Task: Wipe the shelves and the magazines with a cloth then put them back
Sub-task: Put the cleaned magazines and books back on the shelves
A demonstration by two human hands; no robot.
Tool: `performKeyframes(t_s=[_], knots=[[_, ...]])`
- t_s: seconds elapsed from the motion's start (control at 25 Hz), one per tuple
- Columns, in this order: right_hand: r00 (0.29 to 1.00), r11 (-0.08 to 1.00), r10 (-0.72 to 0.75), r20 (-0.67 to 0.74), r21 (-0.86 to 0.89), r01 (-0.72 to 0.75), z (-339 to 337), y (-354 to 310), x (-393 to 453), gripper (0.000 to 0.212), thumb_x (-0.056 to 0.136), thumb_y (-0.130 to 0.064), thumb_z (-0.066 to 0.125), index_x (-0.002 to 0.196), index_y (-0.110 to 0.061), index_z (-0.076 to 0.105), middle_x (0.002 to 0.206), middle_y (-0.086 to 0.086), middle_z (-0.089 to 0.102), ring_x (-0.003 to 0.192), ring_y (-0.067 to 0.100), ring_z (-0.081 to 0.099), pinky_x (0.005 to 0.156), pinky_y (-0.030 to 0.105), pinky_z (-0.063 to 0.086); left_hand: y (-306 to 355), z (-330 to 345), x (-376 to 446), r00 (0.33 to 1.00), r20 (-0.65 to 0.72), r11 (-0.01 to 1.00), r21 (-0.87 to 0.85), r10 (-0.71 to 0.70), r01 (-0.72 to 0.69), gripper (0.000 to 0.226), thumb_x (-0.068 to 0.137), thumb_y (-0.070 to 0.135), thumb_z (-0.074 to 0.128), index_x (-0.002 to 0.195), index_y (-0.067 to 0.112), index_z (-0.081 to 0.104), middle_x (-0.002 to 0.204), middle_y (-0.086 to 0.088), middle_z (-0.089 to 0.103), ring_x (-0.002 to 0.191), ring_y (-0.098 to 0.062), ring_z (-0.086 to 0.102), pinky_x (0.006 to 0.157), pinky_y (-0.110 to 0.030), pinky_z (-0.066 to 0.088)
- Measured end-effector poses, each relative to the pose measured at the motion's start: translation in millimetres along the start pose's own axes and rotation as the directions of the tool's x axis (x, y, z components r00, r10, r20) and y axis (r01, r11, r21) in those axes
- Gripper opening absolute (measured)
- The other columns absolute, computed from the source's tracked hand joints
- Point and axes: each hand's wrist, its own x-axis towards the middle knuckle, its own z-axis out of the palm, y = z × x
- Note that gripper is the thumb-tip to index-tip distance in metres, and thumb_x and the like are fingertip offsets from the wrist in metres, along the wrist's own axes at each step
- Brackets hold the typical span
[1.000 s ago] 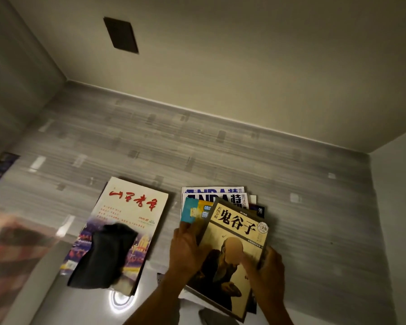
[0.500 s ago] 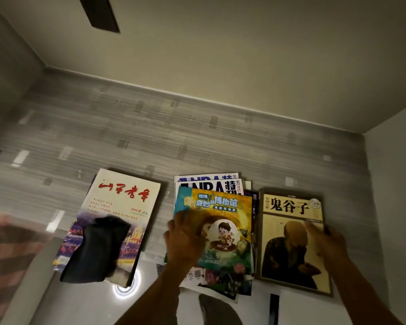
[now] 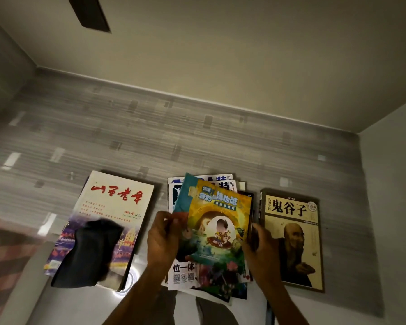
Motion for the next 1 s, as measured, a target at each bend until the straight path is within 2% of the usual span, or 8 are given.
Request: performKeyframes(t_s=[0.16,0.24,0.4,0.56,0.72,0.84,0.92,1.0], knots=[[0.997,0.998,0.055,0.057,0.017,-0.056,11,-4,-10,0.058,0.086,-0.036,0.067,0.135,-0.017,0.044,0.126,0.004,0.056,0.106,0.02,0.059,0.086,0.038,0.054,71,11,59,0.998,-0.05,0.988,-0.144,0.047,-0.054,0.01,0.095,0.015,0.054,0.102,0.008,0.052,0.096,0.006,0.066,0.083,-0.005,0.067,0.071,-0.034,0.059],[0.992,0.996,0.075,0.099,-0.064,-0.069,12,-9,-10,0.063,0.084,-0.051,0.062,0.133,-0.015,0.044,0.125,0.005,0.052,0.1,0.017,0.058,0.08,0.031,0.055,90,16,98,0.999,-0.037,0.987,-0.157,-0.017,0.011,0.006,0.095,0.011,0.054,0.101,0.011,0.053,0.099,0.0,0.067,0.087,-0.013,0.067,0.071,-0.033,0.058],[0.988,0.968,0.127,0.088,-0.23,-0.104,14,-13,-7,0.085,0.074,-0.075,0.05,0.138,-0.021,0.038,0.132,0.006,0.045,0.111,0.023,0.055,0.085,0.036,0.054,38,7,121,0.993,-0.074,0.916,0.385,-0.089,0.111,0.033,0.088,0.024,0.065,0.118,0.012,0.055,0.108,-0.004,0.064,0.093,-0.02,0.063,0.078,-0.034,0.056],[0.964,0.963,0.233,0.125,-0.165,-0.211,26,-16,-6,0.077,0.074,-0.057,0.07,0.133,-0.021,0.035,0.125,0.005,0.049,0.1,0.021,0.06,0.074,0.033,0.056,-39,-1,42,0.926,-0.031,0.877,0.312,-0.376,0.366,0.018,0.083,0.021,0.069,0.099,0.018,0.06,0.097,-0.004,0.067,0.088,-0.021,0.065,0.08,-0.04,0.057],[0.939,0.937,0.303,0.164,-0.231,-0.262,7,-18,-6,0.051,0.082,-0.05,0.067,0.117,-0.019,0.045,0.096,-0.001,0.061,0.077,0.012,0.063,0.068,0.03,0.057,-51,10,4,0.991,-0.08,0.945,0.302,-0.105,0.124,0.032,0.082,0.011,0.071,0.11,0.013,0.056,0.097,0.0,0.06,0.087,-0.016,0.06,0.066,-0.012,0.046],[0.998,0.929,0.056,0.033,-0.369,-0.039,-6,-18,-11,0.068,0.084,-0.044,0.068,0.139,-0.017,0.038,0.119,0.005,0.058,0.092,0.018,0.064,0.072,0.026,0.055,-60,19,-4,0.999,0.037,0.872,0.488,0.018,-0.033,0.055,0.084,0.015,0.064,0.135,0.017,0.043,0.121,-0.01,0.054,0.105,-0.023,0.054,0.086,-0.03,0.048],[0.985,0.943,0.043,0.165,-0.332,0.014,0,-21,-19,0.082,0.082,-0.052,0.066,0.147,-0.022,0.027,0.137,0.007,0.047,0.11,0.023,0.059,0.082,0.032,0.056,-67,24,-18,0.986,0.141,0.832,0.534,0.088,-0.15,0.06,0.088,0.025,0.058,0.143,0.023,0.034,0.132,-0.011,0.049,0.116,-0.026,0.052,0.095,-0.041,0.049],[0.964,0.918,0.096,0.249,-0.395,0.011,10,-22,-24,0.086,0.08,-0.066,0.057,0.148,-0.026,0.023,0.148,0.004,0.035,0.129,0.028,0.046,0.095,0.041,0.051,-56,32,-29,0.97,0.195,0.857,0.465,0.144,-0.221,0.043,0.098,0.026,0.048,0.141,0.02,0.042,0.131,-0.016,0.051,0.116,-0.027,0.055,0.096,-0.035,0.049]])
